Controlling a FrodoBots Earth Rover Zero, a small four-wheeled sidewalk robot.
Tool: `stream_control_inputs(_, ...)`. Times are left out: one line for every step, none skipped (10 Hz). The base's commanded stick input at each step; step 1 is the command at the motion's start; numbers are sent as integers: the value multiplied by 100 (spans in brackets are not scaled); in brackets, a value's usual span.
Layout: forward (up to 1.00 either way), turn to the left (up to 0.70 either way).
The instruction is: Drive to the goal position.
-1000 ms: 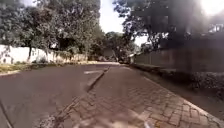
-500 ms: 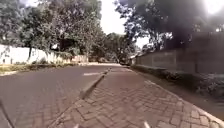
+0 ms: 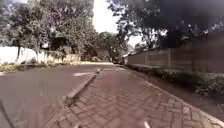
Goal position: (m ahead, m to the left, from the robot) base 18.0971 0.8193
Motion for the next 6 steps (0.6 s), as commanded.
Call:
stream_control_inputs(70,0)
stream_control_inputs(70,0)
stream_control_inputs(70,0)
stream_control_inputs(70,0)
stream_control_inputs(70,0)
stream_control_inputs(70,0)
